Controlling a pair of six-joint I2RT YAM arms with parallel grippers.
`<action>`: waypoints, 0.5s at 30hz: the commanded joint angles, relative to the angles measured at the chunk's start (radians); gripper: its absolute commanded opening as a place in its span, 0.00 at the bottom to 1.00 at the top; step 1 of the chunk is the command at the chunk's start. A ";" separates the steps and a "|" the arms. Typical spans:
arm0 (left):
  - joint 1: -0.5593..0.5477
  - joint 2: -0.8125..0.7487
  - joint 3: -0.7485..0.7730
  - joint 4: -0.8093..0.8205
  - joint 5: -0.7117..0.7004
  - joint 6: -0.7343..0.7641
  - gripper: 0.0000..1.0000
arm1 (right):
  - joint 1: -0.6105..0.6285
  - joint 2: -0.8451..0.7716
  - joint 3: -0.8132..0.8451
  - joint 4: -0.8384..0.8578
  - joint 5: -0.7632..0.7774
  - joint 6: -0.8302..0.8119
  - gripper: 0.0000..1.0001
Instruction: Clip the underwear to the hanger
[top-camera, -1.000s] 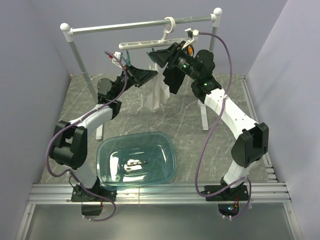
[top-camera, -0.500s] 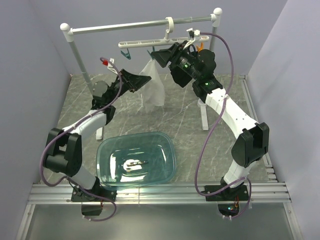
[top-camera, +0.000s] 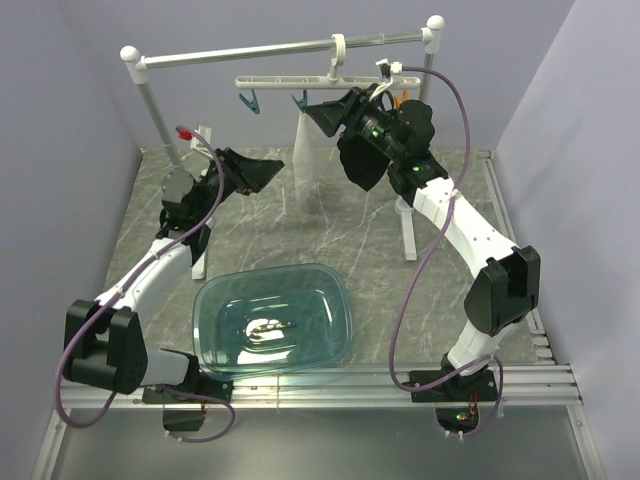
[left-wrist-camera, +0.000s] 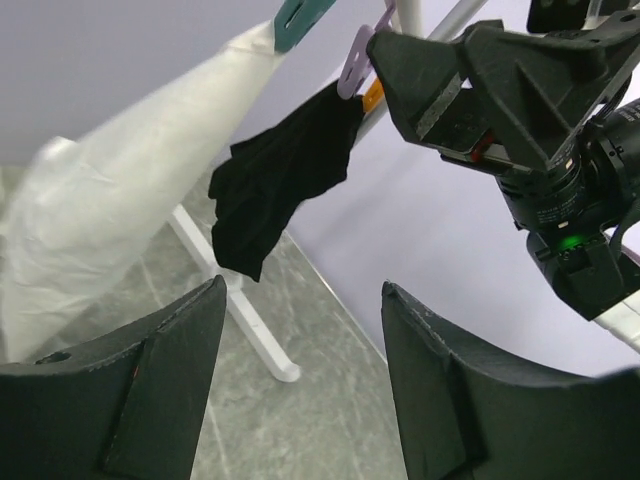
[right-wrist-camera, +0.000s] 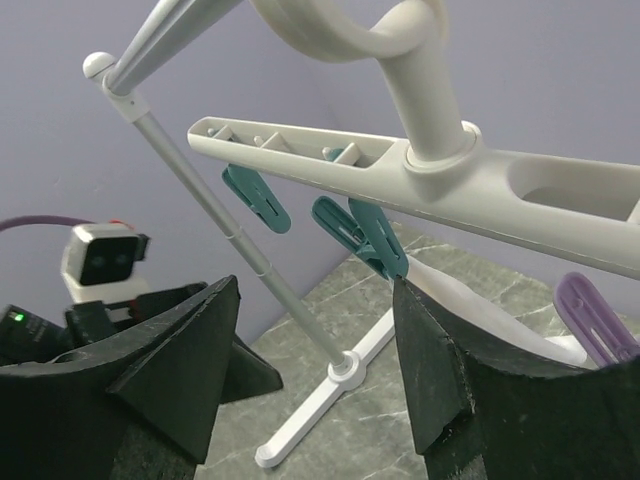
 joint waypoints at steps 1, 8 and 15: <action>0.020 -0.058 -0.008 -0.042 -0.034 0.115 0.69 | -0.009 -0.050 0.000 0.023 -0.005 -0.021 0.70; 0.037 -0.071 0.004 -0.051 -0.042 0.170 0.70 | -0.011 -0.058 -0.005 0.025 -0.014 -0.017 0.67; 0.040 -0.037 0.065 -0.033 -0.094 0.241 0.70 | -0.011 -0.073 -0.013 0.022 -0.014 0.002 0.61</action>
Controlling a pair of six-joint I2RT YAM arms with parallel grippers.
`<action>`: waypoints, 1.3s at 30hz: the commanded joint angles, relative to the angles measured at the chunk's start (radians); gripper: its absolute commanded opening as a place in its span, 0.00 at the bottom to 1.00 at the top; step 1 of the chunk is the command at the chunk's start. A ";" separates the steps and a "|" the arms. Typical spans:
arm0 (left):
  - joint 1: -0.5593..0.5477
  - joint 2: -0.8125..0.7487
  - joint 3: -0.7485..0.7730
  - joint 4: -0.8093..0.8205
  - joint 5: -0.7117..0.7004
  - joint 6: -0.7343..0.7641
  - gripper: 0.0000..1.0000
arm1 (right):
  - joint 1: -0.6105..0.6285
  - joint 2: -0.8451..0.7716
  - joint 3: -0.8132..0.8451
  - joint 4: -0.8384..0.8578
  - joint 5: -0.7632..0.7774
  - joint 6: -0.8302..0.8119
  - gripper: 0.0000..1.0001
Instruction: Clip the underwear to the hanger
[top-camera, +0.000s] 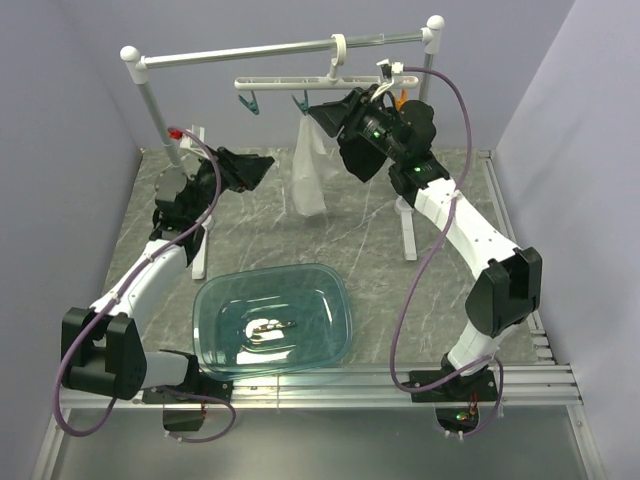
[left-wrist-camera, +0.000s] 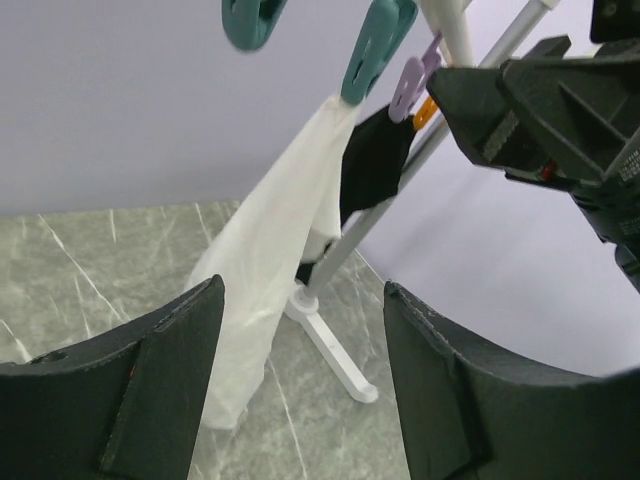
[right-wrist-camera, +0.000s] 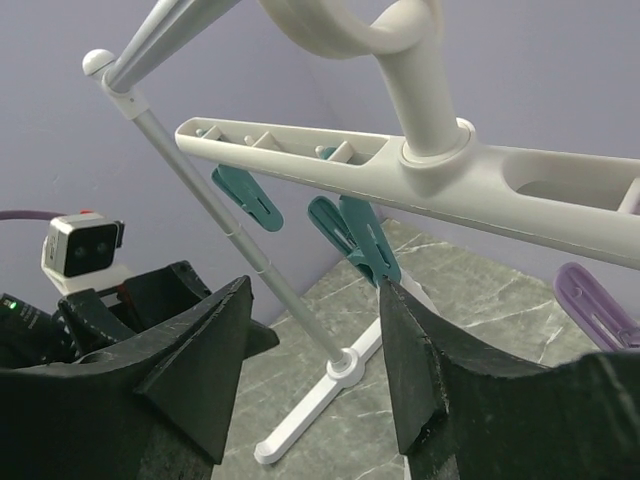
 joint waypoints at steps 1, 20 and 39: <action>0.005 0.013 0.078 0.055 -0.026 0.065 0.70 | -0.004 -0.070 -0.008 0.027 -0.011 0.009 0.61; 0.031 0.060 0.345 -0.205 -0.238 0.150 0.91 | 0.004 -0.147 -0.122 0.014 -0.002 -0.065 0.51; 0.021 0.132 0.477 -0.239 -0.294 0.159 0.60 | 0.123 -0.157 -0.171 0.145 -0.045 -0.398 0.44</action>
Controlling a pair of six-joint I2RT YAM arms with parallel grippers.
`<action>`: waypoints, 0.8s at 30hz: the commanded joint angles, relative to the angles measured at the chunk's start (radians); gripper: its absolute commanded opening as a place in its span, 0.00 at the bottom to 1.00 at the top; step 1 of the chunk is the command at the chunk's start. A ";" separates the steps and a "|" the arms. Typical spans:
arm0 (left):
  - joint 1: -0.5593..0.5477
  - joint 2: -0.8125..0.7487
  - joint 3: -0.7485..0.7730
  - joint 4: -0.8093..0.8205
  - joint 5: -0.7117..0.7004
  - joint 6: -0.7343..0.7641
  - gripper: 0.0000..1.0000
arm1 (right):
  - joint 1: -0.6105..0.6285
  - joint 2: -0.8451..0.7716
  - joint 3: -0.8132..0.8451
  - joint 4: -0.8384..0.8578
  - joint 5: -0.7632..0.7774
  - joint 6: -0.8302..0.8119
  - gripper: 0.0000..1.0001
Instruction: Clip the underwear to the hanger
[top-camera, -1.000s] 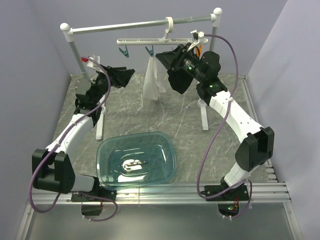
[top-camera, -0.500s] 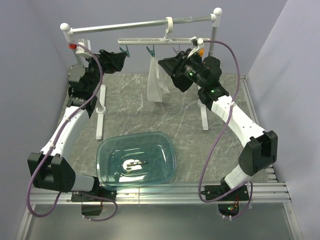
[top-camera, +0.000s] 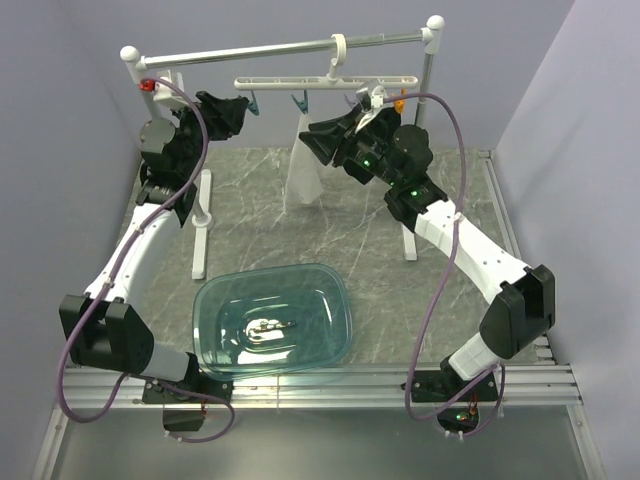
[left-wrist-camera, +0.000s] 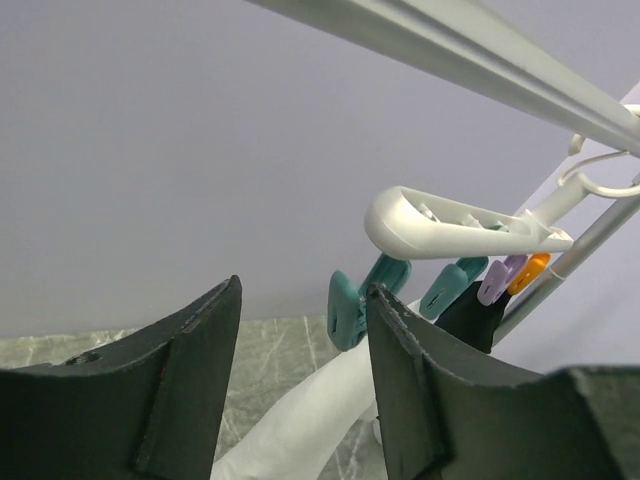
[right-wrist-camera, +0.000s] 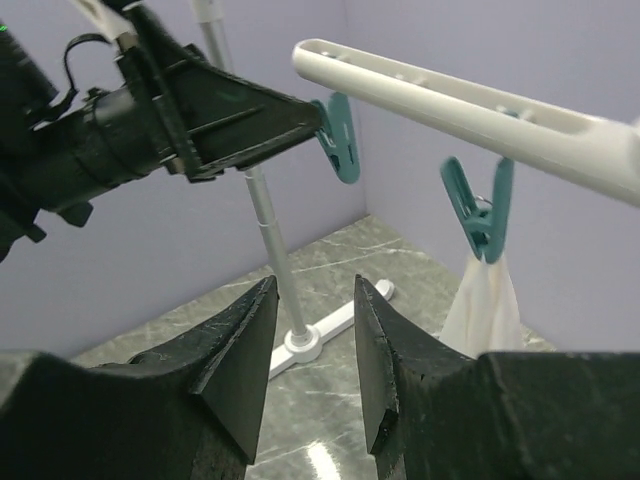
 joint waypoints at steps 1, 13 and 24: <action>-0.004 0.009 0.062 0.022 -0.015 -0.002 0.58 | 0.022 -0.011 0.014 0.084 -0.024 -0.096 0.44; -0.004 0.031 0.103 -0.021 0.043 -0.023 0.07 | 0.033 0.178 0.208 0.133 -0.092 -0.180 0.43; -0.004 0.032 0.133 -0.045 0.114 -0.080 0.00 | 0.075 0.304 0.357 0.148 -0.128 -0.268 0.43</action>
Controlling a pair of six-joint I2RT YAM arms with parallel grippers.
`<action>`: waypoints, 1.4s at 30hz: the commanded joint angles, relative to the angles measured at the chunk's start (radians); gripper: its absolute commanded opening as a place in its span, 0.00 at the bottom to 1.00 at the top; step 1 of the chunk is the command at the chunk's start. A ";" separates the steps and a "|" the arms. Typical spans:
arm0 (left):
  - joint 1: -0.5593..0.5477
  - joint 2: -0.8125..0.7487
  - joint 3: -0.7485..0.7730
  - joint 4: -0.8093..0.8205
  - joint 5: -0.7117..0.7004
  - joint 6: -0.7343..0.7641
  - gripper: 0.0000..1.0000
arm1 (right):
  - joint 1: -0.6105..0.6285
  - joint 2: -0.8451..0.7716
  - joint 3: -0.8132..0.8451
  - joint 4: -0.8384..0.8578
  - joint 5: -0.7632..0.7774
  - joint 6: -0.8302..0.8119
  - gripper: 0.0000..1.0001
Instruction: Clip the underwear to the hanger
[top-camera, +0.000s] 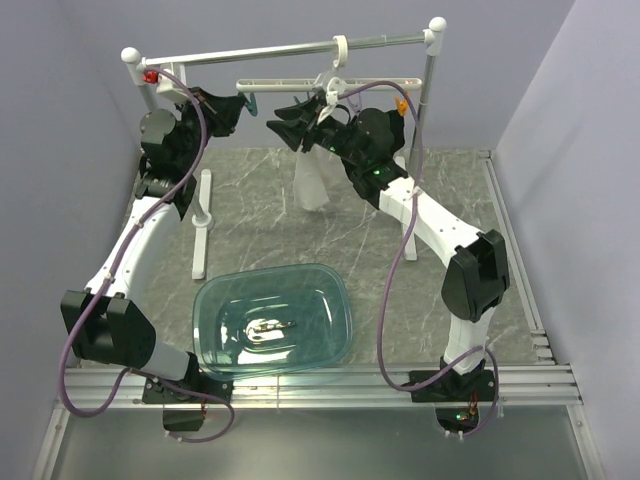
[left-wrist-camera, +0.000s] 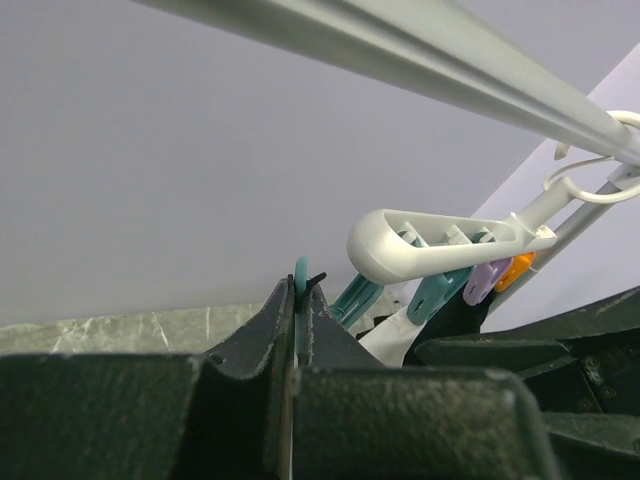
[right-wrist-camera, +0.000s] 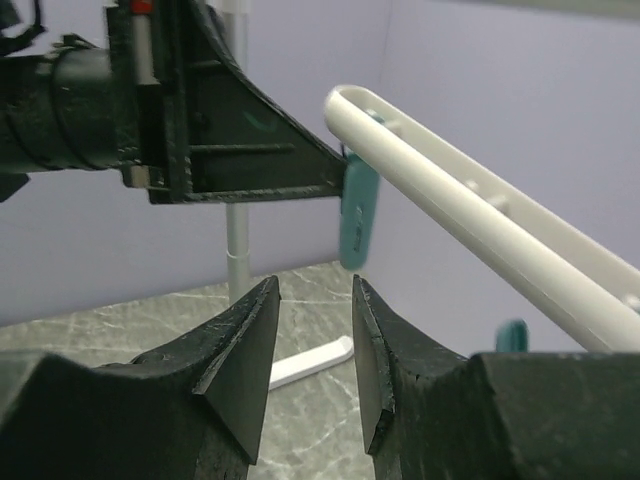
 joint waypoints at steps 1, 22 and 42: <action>-0.004 -0.003 0.060 0.014 0.061 -0.051 0.00 | 0.026 -0.002 0.066 0.062 -0.022 -0.069 0.43; -0.006 -0.055 0.006 0.048 0.136 -0.138 0.00 | 0.047 0.056 0.121 0.002 0.095 -0.096 0.51; -0.006 -0.069 -0.025 0.083 0.150 -0.218 0.00 | 0.058 0.066 0.116 -0.021 0.107 -0.122 0.45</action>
